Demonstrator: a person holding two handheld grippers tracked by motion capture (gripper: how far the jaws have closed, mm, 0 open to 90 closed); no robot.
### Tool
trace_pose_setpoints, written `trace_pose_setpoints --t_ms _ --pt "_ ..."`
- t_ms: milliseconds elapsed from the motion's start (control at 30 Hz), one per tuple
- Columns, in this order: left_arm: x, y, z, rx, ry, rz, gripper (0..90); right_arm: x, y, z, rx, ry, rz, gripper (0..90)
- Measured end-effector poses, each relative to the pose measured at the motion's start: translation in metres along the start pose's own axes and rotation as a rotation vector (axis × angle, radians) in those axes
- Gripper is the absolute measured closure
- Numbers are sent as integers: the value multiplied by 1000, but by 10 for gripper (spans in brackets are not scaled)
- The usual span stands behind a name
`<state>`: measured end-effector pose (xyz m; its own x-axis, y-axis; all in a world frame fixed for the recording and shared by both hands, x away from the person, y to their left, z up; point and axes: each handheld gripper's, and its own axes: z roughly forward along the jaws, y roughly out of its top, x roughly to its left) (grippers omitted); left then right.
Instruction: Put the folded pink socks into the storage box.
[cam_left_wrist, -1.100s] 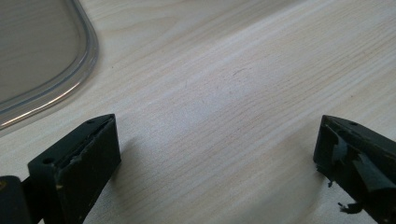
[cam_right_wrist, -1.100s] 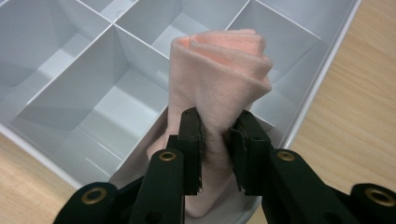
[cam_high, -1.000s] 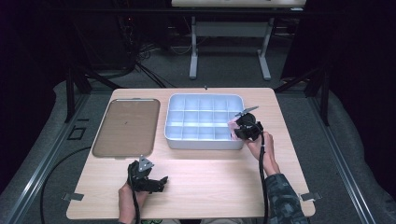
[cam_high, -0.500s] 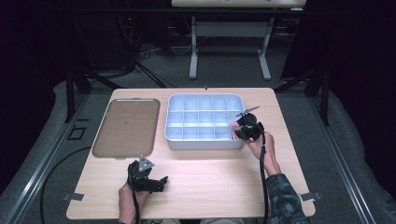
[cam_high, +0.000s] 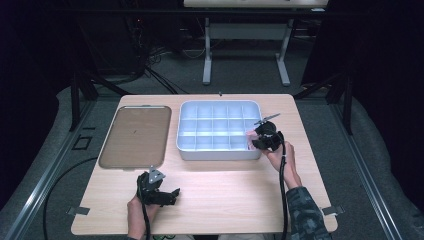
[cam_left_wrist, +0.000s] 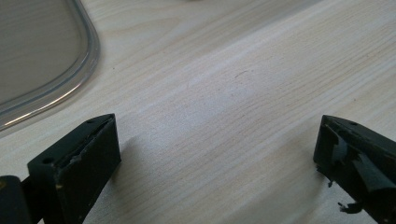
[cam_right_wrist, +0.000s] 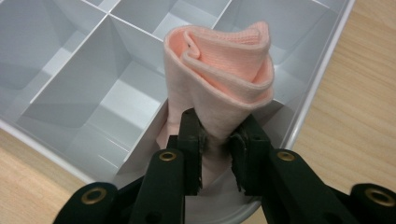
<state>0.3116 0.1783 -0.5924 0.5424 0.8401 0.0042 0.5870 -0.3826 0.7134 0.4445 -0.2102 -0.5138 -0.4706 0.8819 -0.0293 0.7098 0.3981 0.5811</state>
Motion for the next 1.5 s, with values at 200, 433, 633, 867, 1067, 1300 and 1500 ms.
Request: trace_pose_setpoints --t_ms 200,433,633,867,1067,1300,1500 --pt "0 0 0 0 0 0 5 -1 0 -1 2 2 3 742" --pt "0 0 0 0 0 0 5 0 -2 -14 -58 32 29 651" --pt "0 0 0 0 -2 0 5 1 -6 -29 -92 53 36 540" --pt "0 0 0 -1 -2 1 5 4 -15 -53 -170 96 21 402" --pt "0 0 0 0 -4 1 5 12 -31 -68 -189 110 -15 260" --pt "0 0 0 0 -4 1 5 19 -49 -78 -199 98 -33 123" --pt "0 0 0 0 -4 1 5 26 -68 -80 -197 89 -32 40"
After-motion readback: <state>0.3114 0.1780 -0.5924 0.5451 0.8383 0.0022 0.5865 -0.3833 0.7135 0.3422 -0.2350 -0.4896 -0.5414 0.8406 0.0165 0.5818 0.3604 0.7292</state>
